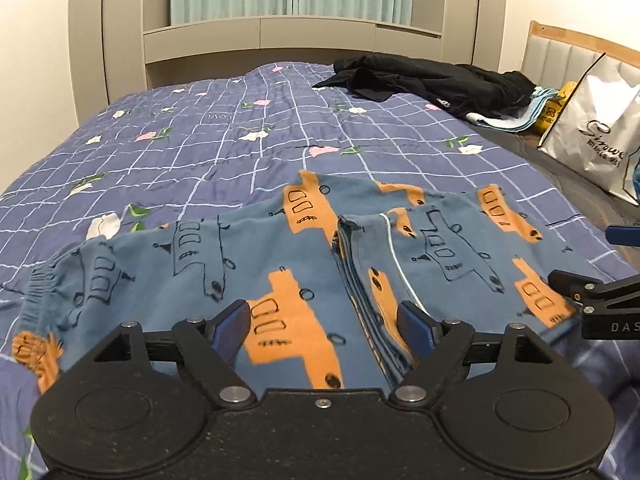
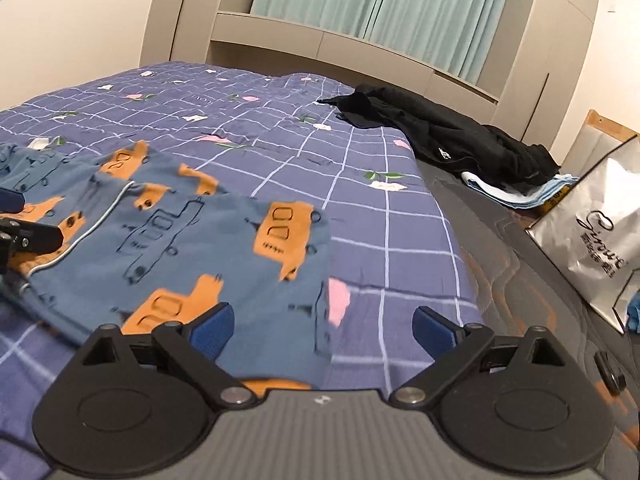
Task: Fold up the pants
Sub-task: 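Grasp the elastic waistband with the left gripper and lift it, then fold the waistband over toward the leg cuffs with the left gripper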
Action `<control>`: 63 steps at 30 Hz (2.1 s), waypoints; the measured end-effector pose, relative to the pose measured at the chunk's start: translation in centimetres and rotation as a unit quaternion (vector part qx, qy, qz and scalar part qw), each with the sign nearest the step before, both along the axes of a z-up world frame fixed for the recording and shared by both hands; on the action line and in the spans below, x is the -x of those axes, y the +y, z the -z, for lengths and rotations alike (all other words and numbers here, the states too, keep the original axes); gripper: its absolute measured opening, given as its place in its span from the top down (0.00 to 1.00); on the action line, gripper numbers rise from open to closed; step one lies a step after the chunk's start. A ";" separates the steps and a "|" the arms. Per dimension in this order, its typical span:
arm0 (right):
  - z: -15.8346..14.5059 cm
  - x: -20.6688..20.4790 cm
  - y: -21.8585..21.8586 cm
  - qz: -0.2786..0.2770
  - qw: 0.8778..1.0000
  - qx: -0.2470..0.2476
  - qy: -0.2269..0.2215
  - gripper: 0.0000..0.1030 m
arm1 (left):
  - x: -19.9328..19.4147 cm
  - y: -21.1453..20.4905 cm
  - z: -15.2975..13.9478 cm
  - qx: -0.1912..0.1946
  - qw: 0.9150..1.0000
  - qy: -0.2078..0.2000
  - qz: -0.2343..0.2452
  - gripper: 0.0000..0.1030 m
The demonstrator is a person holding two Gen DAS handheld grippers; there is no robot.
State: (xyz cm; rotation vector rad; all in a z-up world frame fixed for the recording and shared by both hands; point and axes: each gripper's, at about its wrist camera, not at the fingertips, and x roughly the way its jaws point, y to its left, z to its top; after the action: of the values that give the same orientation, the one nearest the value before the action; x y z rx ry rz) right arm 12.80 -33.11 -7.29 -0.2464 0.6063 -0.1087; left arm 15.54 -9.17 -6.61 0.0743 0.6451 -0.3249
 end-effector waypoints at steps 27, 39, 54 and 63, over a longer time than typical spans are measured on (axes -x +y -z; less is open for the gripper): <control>0.2 -4.2 10.5 -0.097 0.995 -0.023 0.003 0.00 | 0.6 18.1 0.3 0.146 0.963 0.017 -0.226 0.13; 0.8 -3.9 10.3 -0.074 0.996 -0.040 0.001 0.00 | -1.9 18.8 2.1 0.200 0.954 0.050 -0.218 0.49; 0.8 -3.8 10.2 -0.070 0.996 -0.047 -0.004 0.00 | -0.5 19.1 -0.3 0.227 0.940 0.027 -0.252 0.84; 0.9 -3.9 10.1 -0.071 0.996 -0.051 -0.006 0.00 | -0.1 18.4 -1.7 0.199 0.949 0.014 -0.245 0.85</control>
State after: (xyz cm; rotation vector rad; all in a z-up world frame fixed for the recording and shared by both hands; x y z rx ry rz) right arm 16.65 -23.02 -8.21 -0.1882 0.5792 0.0575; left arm 15.59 9.20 -4.92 -0.4731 0.5945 0.0300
